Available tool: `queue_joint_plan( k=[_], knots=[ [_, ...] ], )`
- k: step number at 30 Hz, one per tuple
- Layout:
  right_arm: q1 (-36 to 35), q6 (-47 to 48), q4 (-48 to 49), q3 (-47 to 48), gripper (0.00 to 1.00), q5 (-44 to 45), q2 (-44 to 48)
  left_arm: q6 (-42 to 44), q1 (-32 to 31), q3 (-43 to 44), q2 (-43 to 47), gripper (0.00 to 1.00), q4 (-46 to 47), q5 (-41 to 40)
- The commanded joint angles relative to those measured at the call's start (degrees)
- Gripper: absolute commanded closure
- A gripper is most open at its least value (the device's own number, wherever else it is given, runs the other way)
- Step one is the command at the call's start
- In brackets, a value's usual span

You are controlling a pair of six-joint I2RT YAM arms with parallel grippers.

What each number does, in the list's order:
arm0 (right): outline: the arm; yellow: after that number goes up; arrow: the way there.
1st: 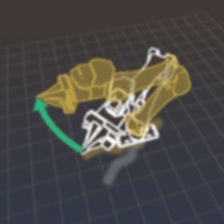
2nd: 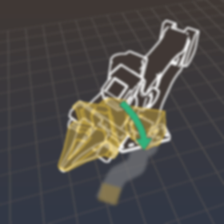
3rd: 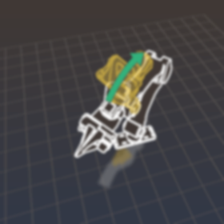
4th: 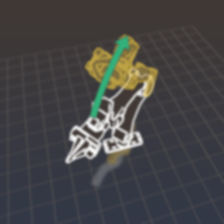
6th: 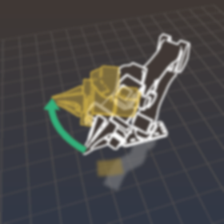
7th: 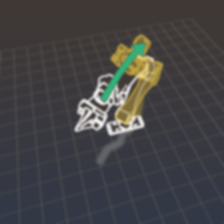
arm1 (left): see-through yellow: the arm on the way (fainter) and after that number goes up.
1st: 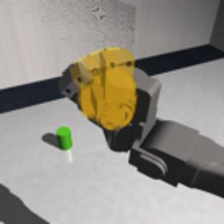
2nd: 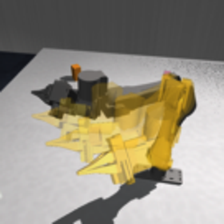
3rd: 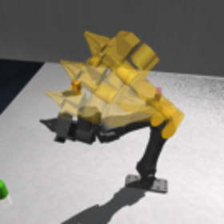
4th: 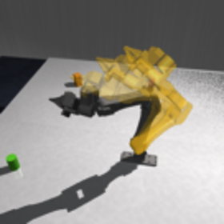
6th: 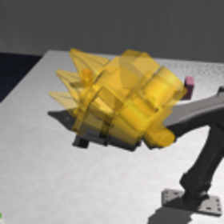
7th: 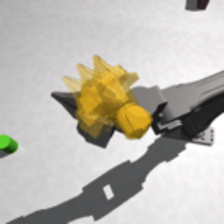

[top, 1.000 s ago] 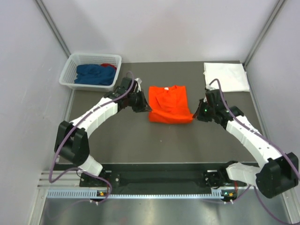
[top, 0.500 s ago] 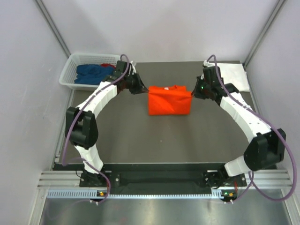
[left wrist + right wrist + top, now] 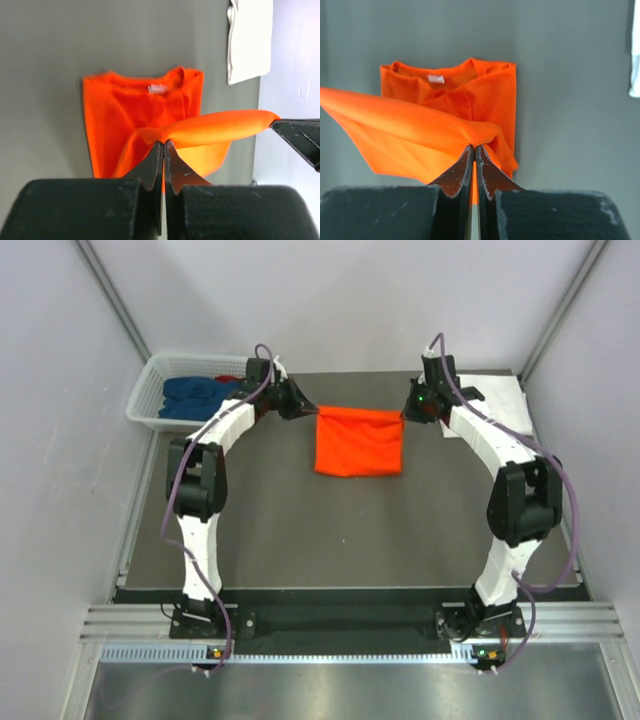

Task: Fold and stack the t-shirts
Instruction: Fold the tshirt

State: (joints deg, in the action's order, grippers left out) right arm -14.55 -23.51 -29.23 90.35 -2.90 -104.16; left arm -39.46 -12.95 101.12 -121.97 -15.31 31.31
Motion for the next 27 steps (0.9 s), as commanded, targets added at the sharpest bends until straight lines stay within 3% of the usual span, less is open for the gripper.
queue_joint_plan(
  k=[1, 9, 12, 13, 14, 15, 18, 20, 27],
  knots=[
    [1.3, 1.3, 4.5, 5.6, 1.0, -1.9, -4.3, -1.4, 1.7, 5.8, -5.0, 1.0, 7.0, 3.6],
    [2.7, 0.6, 7.0, 14.7, 1.0, -4.3, -16.1, -5.5, 3.1, 19.6, -19.9, 1.0, 13.8, 7.6],
    [3.1, 0.0, 7.5, 18.3, 0.95, -4.1, -19.1, -6.3, 3.4, 24.3, -23.6, 0.96, 14.9, 7.5],
    [3.4, 0.0, 7.6, 19.2, 0.91, -4.4, -20.8, -6.3, 3.5, 25.2, -24.4, 0.94, 14.9, 7.3],
    [3.7, 0.0, 7.7, 21.1, 0.79, -4.8, -21.7, -6.3, 3.7, 26.3, -24.7, 0.92, 14.9, 6.6],
    [3.8, 0.2, 8.2, 21.6, 0.74, -4.9, -22.2, -6.4, 4.4, 26.5, -25.1, 0.82, 14.9, 5.8],
    [4.3, 0.5, 8.1, 23.0, 0.59, -5.7, -22.7, -5.9, 5.8, 26.4, -23.8, 0.76, 14.3, 3.6],
    [4.4, 0.7, 7.4, 21.3, 0.55, -6.1, -20.5, -4.8, 7.0, 26.1, -22.7, 0.66, 12.6, 2.9],
    [4.4, 2.0, 9.1, 5.4, 0.47, -15.2, -10.0, 6.9, 4.7, 16.4, -11.7, 0.64, 5.0, 1.9]
  ],
)
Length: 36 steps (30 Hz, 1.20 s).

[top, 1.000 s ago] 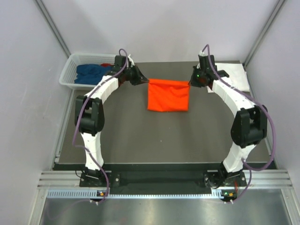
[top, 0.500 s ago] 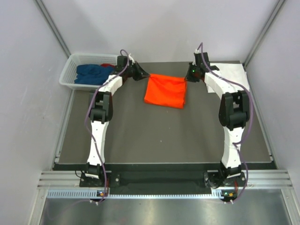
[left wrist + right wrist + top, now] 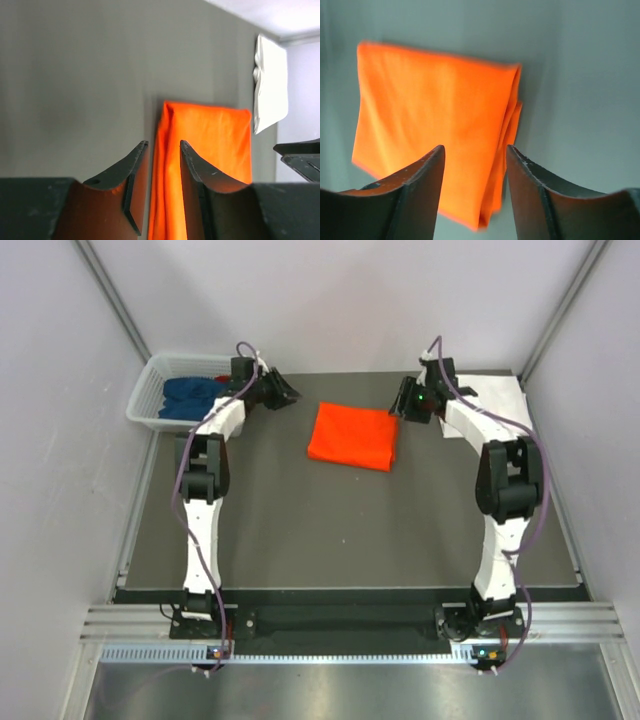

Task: Fold and stack the t-shirts
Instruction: Fold the tshirt

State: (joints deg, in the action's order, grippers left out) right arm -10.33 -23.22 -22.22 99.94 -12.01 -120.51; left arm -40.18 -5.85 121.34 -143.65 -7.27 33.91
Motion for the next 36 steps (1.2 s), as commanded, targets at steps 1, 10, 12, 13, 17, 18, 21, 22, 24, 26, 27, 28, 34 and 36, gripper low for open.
queue_joint_plan(
  k=[1, 10, 12, 13, 17, 18, 21, 22, 24, 26, 27, 28, 34, 36],
  knots=[
    [0.0, 2.4, 2.2, -5.7, 0.46, -7.1, 7.8, 9.0, -2.8, -5.9, 11.3, 0.64, -3.7, -1.5],
    [-0.2, 4.3, 10.1, -20.2, 0.49, -10.3, 11.7, 13.5, -5.4, -25.2, 19.2, 0.64, -4.2, -4.8],
    [-0.4, 3.6, 11.9, -22.2, 0.52, -11.5, 10.7, 13.6, -5.4, -26.8, 19.6, 0.64, -3.5, -4.7],
    [-0.3, 3.4, 12.7, -23.0, 0.53, -12.4, 10.6, 13.6, -5.4, -28.1, 19.5, 0.64, -3.4, -4.5],
    [-0.3, 2.4, 16.9, -29.7, 0.66, -12.1, 11.4, 13.8, -5.4, -30.5, 20.0, 0.64, -3.5, -4.4],
    [-0.2, 1.9, 17.6, -30.8, 0.69, -11.8, 11.8, 13.9, -5.5, -31.2, 20.4, 0.64, -3.4, -4.6],
    [-0.3, 0.8, 20.5, -33.7, 0.82, -11.5, 11.4, 14.7, -5.5, -34.0, 22.6, 0.6, -3.1, -6.7],
    [-0.3, 0.6, 20.7, -33.9, 0.85, -10.8, 11.1, 14.8, -5.5, -34.9, 23.2, 0.59, -3.2, -7.4],
    [-0.3, 0.1, 21.5, -35.0, 0.95, -10.1, 11.1, 14.7, -5.5, -35.9, 25.0, 0.58, -3.4, -7.6],
    [-0.2, -0.1, 21.8, -35.8, 1.0, -9.3, 11.2, 14.6, -5.6, -37.5, 26.8, 0.57, -2.8, -7.6],
    [-0.2, -0.2, 21.8, -35.9, 1.0, -9.6, 11.2, 14.7, -5.8, -38.0, 27.4, 0.56, -2.5, -7.7],
    [-0.2, -0.2, 21.8, -36.0, 1.0, -10.2, 11.3, 14.9, -5.8, -39.0, 27.7, 0.55, -1.7, -7.5],
    [-0.2, 0.0, 20.5, -38.3, 0.75, -11.7, 17.9, 15.5, -6.6, -40.9, 26.8, 0.54, 0.9, -3.3],
    [-0.2, 0.5, 19.6, -38.1, 0.66, -12.0, 19.5, 15.7, -7.1, -41.8, 26.8, 0.54, 1.5, -3.8]
  ],
)
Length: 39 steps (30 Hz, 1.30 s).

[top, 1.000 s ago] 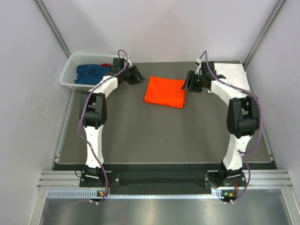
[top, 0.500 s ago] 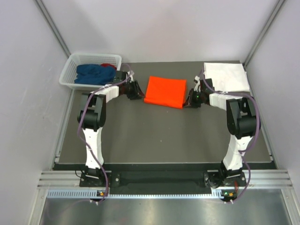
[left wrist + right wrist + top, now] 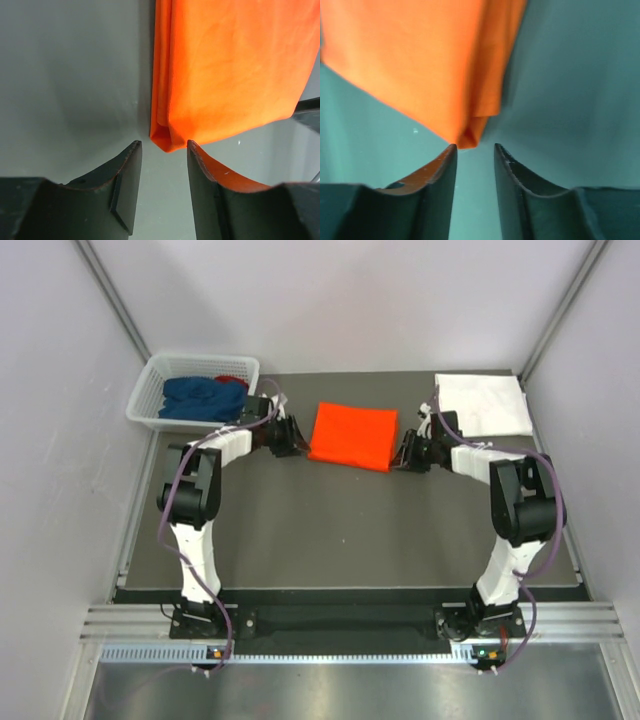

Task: Fold and stack the t-shirts
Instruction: Fold the tshirt

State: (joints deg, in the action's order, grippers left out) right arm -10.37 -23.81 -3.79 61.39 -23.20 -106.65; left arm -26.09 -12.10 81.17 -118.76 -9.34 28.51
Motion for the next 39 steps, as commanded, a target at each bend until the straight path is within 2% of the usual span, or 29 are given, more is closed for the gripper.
queue_joint_plan(
  k=[1, 5, 9, 10, 15, 20, 22, 25, 32, 35, 37, 39],
  knots=[
    [-0.3, 1.1, 1.0, 0.8, 0.62, -1.2, 5.8, 1.6, -0.9, -2.2, 1.9, 0.53, 3.9, 1.1],
    [-0.4, 1.7, 0.5, 4.0, 0.57, -2.1, 4.1, 0.9, -0.9, -2.4, 0.8, 0.55, 5.3, 1.0],
    [-0.4, 2.7, -2.2, 10.1, 0.57, -0.1, -0.6, 0.1, -0.9, 0.7, -1.1, 0.66, 6.4, 1.6],
    [-0.4, 2.7, -2.4, 11.8, 0.57, 0.8, -1.2, 0.0, -1.0, 1.6, -1.6, 0.74, 6.4, 1.7],
    [-0.9, 0.4, 0.9, 12.7, 0.62, 0.5, -4.5, -0.9, -1.1, 6.6, -4.7, 1.0, 5.2, 1.7],
    [-1.1, -2.3, 3.4, 8.3, 0.73, 3.2, -5.4, -1.5, -1.3, 7.8, -6.6, 1.0, 3.9, 0.2],
    [-1.1, -3.3, 7.3, 6.4, 0.78, 3.9, -5.4, -1.6, -1.3, 8.1, -6.8, 1.0, 2.8, -0.2],
    [-1.1, -4.7, 9.5, 4.6, 1.0, 5.8, -5.1, -2.2, -1.3, 7.7, -6.6, 1.0, 1.5, 0.0],
    [-1.0, -1.1, 8.2, 2.8, 1.0, 3.3, -4.3, -4.8, -2.7, 0.5, -1.3, 1.0, -1.5, -0.7],
    [-1.0, 1.0, 6.5, 0.8, 1.0, 1.1, -2.8, -6.6, -4.4, -6.0, 2.7, 1.0, -0.5, -0.6],
    [-0.8, 1.8, 6.1, -1.9, 1.0, 0.4, -0.8, -7.0, -6.3, -10.5, 6.0, 0.93, -2.5, -4.1],
    [-0.7, 2.1, 5.5, -3.0, 0.97, 0.4, 0.6, -8.3, -6.6, -12.3, 8.1, 0.89, -3.2, -5.0]
  ],
)
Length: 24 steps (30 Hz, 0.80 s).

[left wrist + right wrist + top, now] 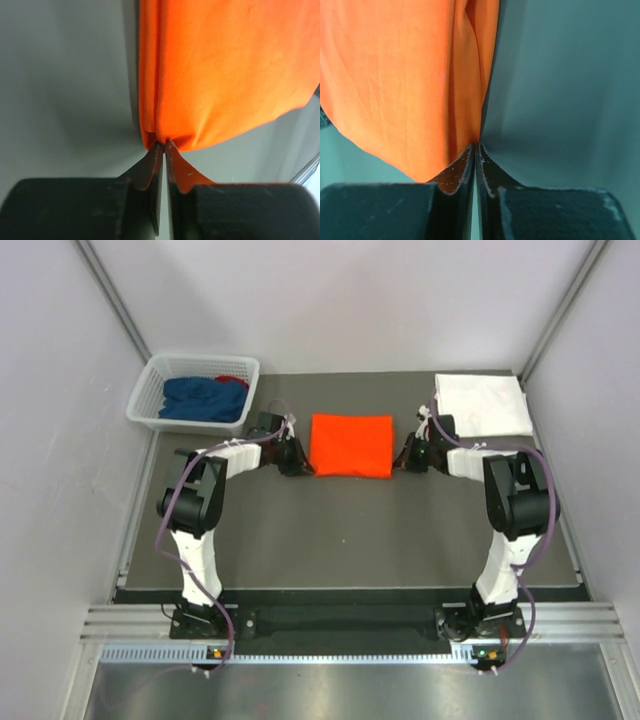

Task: Fold and stack the t-shirts
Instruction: Fold the tshirt

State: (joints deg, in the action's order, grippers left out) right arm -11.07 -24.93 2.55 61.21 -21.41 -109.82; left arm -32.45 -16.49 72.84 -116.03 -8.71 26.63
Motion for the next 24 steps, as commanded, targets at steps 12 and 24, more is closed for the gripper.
queue_joint_plan(
  k=[12, 24],
  knots=[
    [1.7, 8.7, -11.5, -0.1, 0.58, -4.0, 8.7, 1.0, 4.4, 10.6, 3.5, 0.56, -9.0, -3.3],
    [1.7, 10.0, -15.4, 11.9, 0.49, -10.1, 2.4, 4.0, 5.3, 30.1, -15.2, 0.54, -4.4, 6.9]
  ],
)
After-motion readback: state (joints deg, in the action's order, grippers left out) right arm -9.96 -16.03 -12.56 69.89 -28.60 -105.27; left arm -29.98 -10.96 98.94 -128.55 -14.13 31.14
